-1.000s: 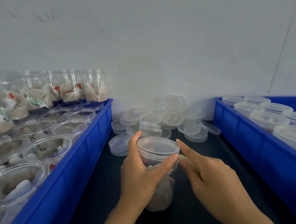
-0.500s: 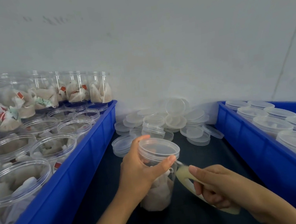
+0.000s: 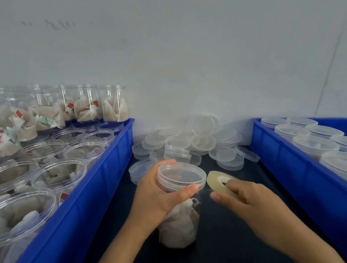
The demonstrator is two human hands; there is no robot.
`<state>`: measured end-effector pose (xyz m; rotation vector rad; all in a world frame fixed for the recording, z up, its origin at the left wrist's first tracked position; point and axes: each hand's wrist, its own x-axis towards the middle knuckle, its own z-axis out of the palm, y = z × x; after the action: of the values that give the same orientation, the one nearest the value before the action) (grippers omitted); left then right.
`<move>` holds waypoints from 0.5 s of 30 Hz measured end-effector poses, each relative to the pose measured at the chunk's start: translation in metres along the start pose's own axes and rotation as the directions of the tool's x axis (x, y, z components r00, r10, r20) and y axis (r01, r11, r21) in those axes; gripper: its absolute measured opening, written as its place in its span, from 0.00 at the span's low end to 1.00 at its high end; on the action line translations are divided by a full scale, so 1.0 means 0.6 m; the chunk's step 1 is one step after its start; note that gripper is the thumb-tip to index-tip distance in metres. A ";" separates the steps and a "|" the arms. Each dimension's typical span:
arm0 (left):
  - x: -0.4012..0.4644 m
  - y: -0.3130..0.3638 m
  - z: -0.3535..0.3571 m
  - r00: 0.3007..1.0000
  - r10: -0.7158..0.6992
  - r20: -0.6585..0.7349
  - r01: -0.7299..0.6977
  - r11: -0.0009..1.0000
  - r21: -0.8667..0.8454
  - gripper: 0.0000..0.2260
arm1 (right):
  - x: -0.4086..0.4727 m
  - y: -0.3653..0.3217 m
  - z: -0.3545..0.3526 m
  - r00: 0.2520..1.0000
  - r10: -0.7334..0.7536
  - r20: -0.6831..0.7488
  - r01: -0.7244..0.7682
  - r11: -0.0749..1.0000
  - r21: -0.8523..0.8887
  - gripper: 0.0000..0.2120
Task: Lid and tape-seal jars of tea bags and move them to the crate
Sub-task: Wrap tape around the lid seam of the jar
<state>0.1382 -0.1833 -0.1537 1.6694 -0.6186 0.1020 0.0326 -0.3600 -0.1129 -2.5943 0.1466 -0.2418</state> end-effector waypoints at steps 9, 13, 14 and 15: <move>0.006 -0.004 -0.010 0.999 -0.006 0.042 0.006 1.000 -0.004 0.36 | -0.004 0.016 -0.029 0.999 -0.035 -0.009 0.029 0.926 -0.377 0.38; 0.006 -0.007 -0.016 0.998 -0.022 0.063 0.025 0.999 -0.046 0.36 | -0.001 0.027 -0.024 0.998 -0.051 -0.036 0.032 0.914 -0.404 0.39; 0.005 -0.007 -0.016 0.996 -0.030 0.086 0.035 0.997 -0.067 0.36 | 0.001 0.028 -0.017 0.997 -0.048 -0.058 0.022 0.923 -0.384 0.36; 0.004 -0.007 -0.015 0.993 -0.037 0.116 0.047 0.995 -0.090 0.36 | 0.002 0.027 -0.010 0.997 -0.041 -0.071 0.012 0.930 -0.368 0.34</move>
<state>0.1449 -0.1751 -0.1547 1.6057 -0.6638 -0.0521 0.0317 -0.3768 -0.1158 -2.9623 0.2019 -0.3552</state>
